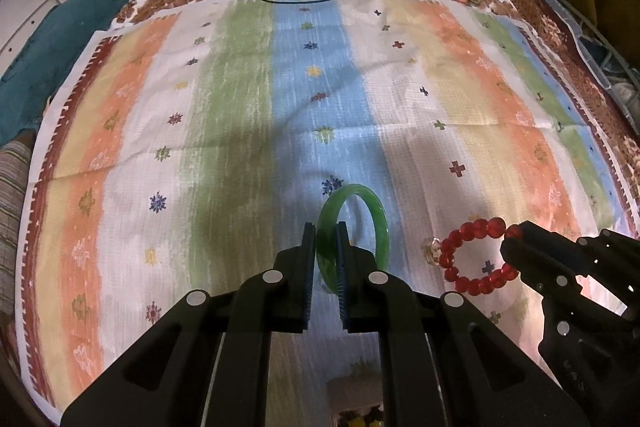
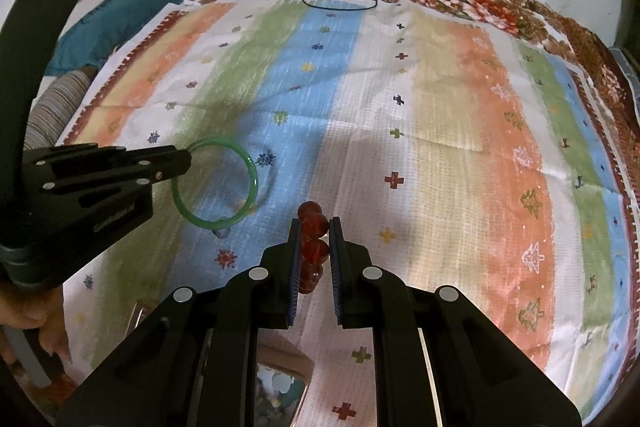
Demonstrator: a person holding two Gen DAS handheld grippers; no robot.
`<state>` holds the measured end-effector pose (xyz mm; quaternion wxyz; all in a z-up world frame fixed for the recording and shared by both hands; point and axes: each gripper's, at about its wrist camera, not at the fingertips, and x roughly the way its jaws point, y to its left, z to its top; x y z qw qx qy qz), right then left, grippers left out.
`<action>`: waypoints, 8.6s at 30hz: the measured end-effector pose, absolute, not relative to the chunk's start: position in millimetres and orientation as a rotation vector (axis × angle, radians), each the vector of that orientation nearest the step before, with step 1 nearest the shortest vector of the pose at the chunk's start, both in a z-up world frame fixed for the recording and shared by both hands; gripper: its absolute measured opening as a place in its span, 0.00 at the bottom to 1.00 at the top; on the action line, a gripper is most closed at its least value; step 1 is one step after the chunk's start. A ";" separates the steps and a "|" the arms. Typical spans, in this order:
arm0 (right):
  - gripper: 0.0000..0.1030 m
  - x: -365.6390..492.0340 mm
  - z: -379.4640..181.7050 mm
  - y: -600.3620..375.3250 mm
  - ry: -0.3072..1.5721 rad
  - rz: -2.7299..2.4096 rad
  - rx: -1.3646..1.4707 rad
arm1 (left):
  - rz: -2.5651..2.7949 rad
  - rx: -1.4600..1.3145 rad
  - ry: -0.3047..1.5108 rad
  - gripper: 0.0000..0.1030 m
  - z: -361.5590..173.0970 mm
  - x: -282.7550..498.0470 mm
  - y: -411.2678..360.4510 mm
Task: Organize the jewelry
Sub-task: 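Lift the bangle and red bracelet and carry both toward the tin box, then lower the bangle and red bracelet into the tin box and open both tools, then move both open tools over the small dark ring and gold charm, then grasp the small dark ring with the left tool while the right tool grasps the gold charm, then lift the ring and gold charm and carry both toward the tin box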
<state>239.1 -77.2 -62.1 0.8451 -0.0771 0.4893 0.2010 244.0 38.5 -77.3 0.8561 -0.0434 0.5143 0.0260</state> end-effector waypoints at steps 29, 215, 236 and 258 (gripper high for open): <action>0.14 202.1 -42.3 -97.6 0.966 0.380 -0.116 | 0.038 -0.083 0.998 0.09 -42.9 188.7 28.4; 0.09 257.1 -118.6 -61.1 1.165 0.425 -0.220 | -0.052 -0.119 1.246 0.18 -120.3 247.2 34.3; 0.33 266.1 -122.3 -64.9 1.187 0.397 -0.177 | -0.043 -0.112 1.247 0.18 -121.0 245.3 36.7; 0.33 283.5 -155.8 -57.2 1.221 0.397 -0.228 | -0.062 -0.070 1.284 0.18 -136.6 253.1 28.6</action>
